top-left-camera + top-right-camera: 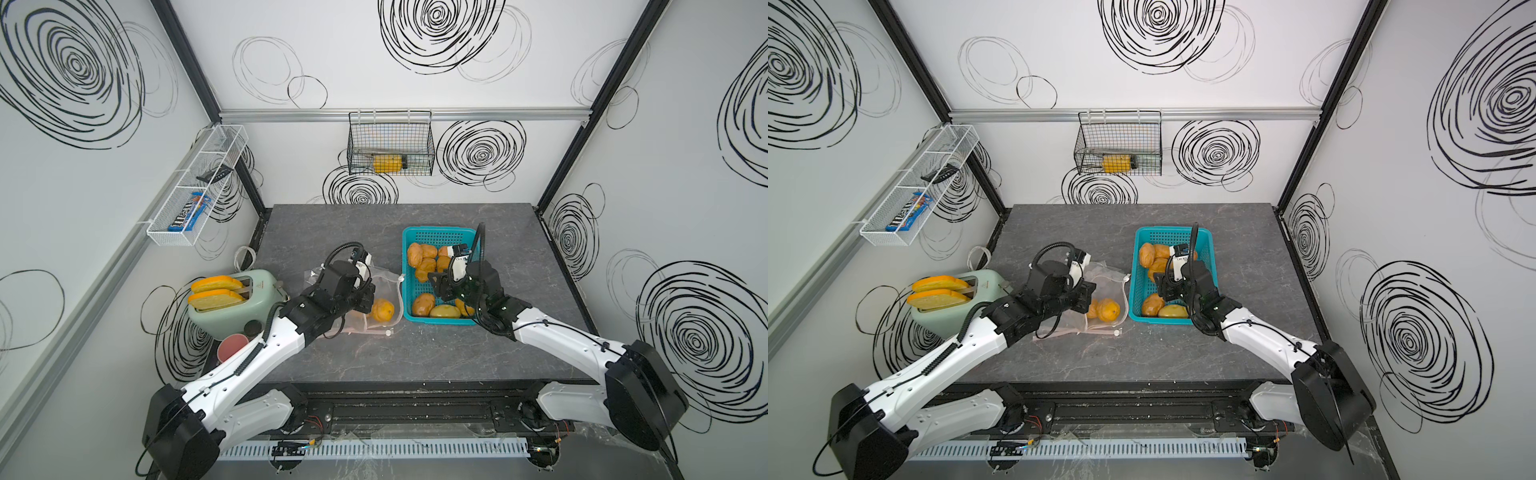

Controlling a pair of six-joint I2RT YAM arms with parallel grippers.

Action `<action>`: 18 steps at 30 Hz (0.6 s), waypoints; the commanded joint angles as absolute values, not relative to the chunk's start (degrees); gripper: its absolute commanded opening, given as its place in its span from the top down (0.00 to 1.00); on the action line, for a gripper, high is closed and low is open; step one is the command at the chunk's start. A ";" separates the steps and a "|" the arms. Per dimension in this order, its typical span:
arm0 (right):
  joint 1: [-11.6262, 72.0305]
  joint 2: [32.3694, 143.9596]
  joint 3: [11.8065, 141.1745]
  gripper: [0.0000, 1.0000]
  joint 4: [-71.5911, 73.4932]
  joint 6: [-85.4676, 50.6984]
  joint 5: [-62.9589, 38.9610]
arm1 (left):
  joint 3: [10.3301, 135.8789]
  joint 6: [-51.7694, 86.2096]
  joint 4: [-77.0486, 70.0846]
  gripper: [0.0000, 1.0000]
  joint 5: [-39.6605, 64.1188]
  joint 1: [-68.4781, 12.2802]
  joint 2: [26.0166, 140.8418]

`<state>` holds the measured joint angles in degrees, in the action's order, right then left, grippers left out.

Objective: Put the potatoes into a zipper bag and zip it
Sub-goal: Place the potato into the zipper food storage bag.

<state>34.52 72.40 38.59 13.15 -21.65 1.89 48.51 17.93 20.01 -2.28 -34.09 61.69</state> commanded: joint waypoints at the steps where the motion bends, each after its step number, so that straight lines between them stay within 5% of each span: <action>1: 32.28 73.03 38.85 0.37 10.73 -24.29 2.62 | 48.78 17.43 18.87 1.00 -3.36 -33.75 60.47; 18: 31.54 91.75 60.95 0.22 -2.52 -23.58 -7.69 | 48.86 17.10 19.35 1.00 -2.34 -32.34 60.26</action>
